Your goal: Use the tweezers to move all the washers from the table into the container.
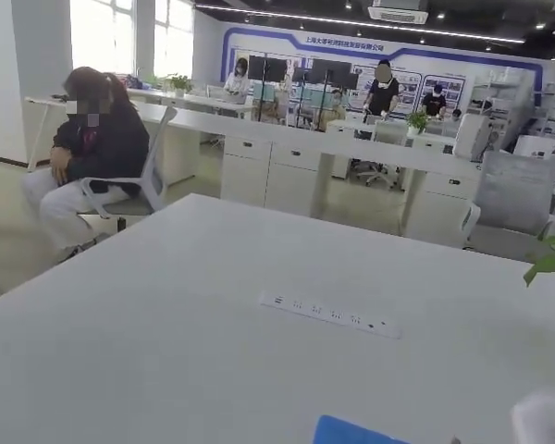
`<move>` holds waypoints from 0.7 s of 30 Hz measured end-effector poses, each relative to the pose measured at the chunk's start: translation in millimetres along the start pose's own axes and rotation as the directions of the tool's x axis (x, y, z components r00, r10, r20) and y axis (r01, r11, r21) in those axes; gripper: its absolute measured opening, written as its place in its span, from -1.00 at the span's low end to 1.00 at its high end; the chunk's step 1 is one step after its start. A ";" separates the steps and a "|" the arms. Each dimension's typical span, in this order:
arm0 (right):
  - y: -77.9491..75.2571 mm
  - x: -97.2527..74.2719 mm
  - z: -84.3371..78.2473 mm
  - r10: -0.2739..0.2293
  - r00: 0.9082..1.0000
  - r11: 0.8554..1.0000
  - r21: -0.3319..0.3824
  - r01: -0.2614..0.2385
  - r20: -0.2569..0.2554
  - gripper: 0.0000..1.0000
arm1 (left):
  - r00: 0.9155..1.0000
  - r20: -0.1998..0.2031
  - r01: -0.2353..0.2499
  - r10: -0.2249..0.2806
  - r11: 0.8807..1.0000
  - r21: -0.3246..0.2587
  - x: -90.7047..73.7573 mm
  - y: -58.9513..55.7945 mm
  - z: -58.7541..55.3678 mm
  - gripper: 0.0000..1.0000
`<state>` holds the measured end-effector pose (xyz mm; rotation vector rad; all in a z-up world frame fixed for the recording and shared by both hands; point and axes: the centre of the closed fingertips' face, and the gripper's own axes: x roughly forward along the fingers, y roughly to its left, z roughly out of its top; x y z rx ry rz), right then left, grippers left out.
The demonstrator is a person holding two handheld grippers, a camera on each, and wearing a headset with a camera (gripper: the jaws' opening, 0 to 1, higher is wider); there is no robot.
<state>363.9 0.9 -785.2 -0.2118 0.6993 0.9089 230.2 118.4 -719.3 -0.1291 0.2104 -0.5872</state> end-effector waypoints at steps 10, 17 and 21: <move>34.4 -29.3 26.5 0.052 0.995 0.999 -0.020 -0.050 0.088 -0.93 | 1.000 0.004 0.000 0.000 1.000 -0.010 0.2 0.8 0.6 0.89; 64.9 -39.2 29.5 0.103 0.987 0.995 0.000 -0.104 0.120 -0.93 | 1.000 0.000 0.001 -0.001 1.000 -0.011 0.6 0.8 -0.4 0.89; 77.1 -36.5 16.4 0.124 0.986 0.991 0.030 -0.128 0.115 -0.93 | 1.000 -0.003 0.002 -0.002 1.000 -0.011 0.6 0.7 -1.0 0.88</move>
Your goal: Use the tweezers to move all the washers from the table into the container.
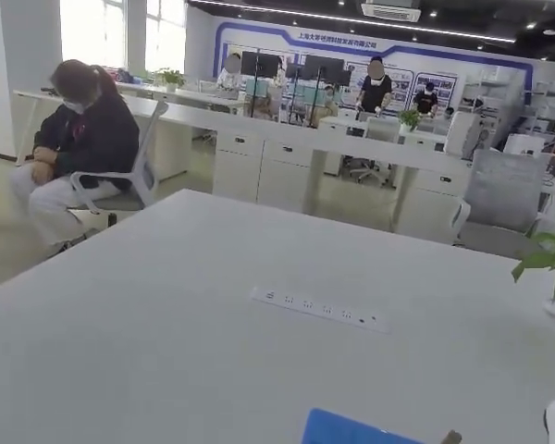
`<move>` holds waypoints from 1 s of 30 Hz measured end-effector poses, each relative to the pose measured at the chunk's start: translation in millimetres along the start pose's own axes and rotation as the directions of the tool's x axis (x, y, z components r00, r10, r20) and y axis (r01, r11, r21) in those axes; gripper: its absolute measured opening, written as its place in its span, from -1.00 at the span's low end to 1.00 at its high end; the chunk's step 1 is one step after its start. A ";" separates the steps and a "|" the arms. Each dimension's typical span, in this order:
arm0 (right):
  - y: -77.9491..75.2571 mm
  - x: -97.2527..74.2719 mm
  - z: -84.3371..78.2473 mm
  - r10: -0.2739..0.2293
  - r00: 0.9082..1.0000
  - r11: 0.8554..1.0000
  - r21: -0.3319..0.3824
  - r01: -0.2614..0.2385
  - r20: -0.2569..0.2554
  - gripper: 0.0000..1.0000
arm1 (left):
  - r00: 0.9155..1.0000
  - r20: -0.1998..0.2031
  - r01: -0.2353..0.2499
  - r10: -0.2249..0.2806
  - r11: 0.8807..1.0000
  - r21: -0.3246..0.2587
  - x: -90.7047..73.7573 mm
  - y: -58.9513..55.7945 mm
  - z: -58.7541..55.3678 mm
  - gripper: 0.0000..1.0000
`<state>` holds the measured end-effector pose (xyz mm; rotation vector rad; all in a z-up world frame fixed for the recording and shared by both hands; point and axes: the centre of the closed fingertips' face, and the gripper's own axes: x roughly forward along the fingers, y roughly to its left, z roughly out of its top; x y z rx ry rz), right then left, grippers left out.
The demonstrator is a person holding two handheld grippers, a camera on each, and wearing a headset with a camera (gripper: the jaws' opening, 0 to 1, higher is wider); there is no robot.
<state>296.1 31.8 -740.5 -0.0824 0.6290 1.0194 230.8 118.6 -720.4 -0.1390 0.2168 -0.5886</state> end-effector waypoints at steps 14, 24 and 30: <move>3.3 21.4 -63.7 0.028 0.992 0.995 0.099 -0.016 -0.123 -0.93 | 1.000 -0.014 0.006 -0.006 1.000 -0.001 0.4 -1.2 -3.2 0.86; 10.9 25.5 -72.6 0.037 0.989 0.996 0.084 -0.025 -0.142 -0.93 | 1.000 -0.028 0.006 -0.006 1.000 0.001 0.4 -0.7 -5.9 0.86; 11.9 25.1 -71.2 0.027 0.990 0.999 0.049 -0.021 -0.142 -0.92 | 0.999 -0.038 0.007 -0.007 1.000 0.008 0.8 -0.9 -7.7 0.86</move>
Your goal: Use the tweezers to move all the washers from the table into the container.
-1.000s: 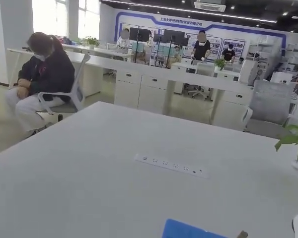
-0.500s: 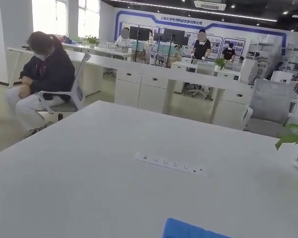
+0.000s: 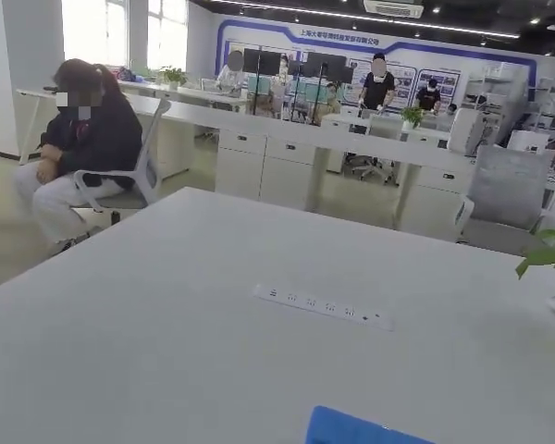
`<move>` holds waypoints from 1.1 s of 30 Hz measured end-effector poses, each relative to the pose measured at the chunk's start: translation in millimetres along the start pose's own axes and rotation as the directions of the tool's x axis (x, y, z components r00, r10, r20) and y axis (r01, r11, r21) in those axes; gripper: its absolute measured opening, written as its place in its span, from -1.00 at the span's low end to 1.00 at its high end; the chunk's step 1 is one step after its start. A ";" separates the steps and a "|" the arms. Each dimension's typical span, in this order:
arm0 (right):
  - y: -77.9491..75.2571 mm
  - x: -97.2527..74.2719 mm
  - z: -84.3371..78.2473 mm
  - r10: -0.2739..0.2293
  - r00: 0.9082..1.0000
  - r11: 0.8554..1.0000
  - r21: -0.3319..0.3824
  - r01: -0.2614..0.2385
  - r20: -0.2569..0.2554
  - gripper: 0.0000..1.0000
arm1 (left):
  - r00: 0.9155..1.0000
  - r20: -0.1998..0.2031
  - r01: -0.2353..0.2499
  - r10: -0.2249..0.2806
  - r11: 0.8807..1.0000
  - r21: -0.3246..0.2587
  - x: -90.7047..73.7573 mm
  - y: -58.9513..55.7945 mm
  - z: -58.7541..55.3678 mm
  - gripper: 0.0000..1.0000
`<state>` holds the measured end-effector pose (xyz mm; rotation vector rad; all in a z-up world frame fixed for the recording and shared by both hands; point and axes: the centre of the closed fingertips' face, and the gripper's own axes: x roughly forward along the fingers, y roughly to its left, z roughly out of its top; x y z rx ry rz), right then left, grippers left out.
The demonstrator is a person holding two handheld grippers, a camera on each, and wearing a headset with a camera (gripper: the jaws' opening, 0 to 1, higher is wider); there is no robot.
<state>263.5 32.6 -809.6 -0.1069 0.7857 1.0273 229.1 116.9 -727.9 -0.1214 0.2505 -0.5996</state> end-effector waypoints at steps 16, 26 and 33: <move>23.5 4.1 -11.9 -0.033 0.997 0.945 -0.326 0.009 -0.068 -0.93 | 1.000 -0.011 0.000 0.000 1.000 0.007 0.5 -0.2 -2.5 0.85; 9.2 3.6 -4.8 -0.030 0.999 0.984 -0.178 0.026 -0.016 -0.95 | 1.000 -0.011 -0.001 0.001 1.000 0.011 0.4 -0.4 -2.4 0.85; 4.0 -16.2 24.7 0.019 0.996 0.998 -0.053 -0.014 0.083 -0.94 | 1.000 -0.013 -0.003 0.003 1.000 0.012 0.3 0.4 -2.6 0.85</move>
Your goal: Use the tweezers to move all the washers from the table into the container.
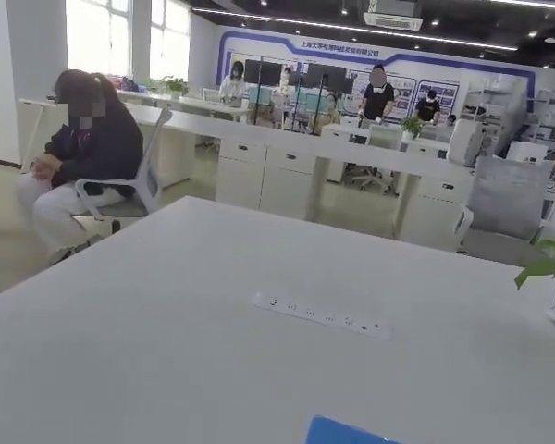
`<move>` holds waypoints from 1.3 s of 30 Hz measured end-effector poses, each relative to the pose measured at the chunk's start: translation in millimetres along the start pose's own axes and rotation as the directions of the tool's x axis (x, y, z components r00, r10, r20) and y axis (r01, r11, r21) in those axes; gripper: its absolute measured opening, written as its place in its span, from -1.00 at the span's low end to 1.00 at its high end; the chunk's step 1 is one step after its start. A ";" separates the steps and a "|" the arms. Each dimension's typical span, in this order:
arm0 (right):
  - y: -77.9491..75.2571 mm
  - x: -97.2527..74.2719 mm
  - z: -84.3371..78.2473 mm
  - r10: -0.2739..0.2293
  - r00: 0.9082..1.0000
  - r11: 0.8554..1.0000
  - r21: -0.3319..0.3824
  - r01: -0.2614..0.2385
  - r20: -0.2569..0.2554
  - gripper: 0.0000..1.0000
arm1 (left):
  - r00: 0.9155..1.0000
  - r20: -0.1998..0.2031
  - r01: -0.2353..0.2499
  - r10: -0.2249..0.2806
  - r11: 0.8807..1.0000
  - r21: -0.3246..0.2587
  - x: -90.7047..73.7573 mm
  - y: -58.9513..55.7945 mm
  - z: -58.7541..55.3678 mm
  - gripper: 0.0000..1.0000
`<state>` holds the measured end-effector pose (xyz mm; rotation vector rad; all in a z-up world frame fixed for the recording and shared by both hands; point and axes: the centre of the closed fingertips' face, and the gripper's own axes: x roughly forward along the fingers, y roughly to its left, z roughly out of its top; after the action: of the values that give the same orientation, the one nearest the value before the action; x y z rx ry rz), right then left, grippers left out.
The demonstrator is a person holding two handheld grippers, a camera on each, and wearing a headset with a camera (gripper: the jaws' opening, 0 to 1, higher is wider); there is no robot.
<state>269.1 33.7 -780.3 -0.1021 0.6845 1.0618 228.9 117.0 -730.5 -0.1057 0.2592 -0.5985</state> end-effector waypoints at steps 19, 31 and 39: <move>-66.0 -3.6 64.5 -0.073 0.995 0.996 0.058 0.070 0.063 -0.94 | 0.999 0.039 0.003 -0.003 1.000 -0.001 -1.0 -1.7 7.1 0.93; -88.1 23.6 42.5 -0.094 0.995 0.989 0.109 0.098 -0.046 -0.94 | 0.998 0.070 0.007 -0.005 1.000 -0.018 -2.0 -2.3 12.2 0.96; -97.0 35.5 30.5 -0.099 0.990 0.990 0.094 0.109 -0.103 -0.94 | 0.998 0.062 0.017 -0.015 0.999 -0.027 -1.4 -3.9 10.6 0.93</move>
<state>374.6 24.2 -799.5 -0.1035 0.8110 0.9257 228.6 114.8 -719.3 -0.1529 0.2070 -0.6067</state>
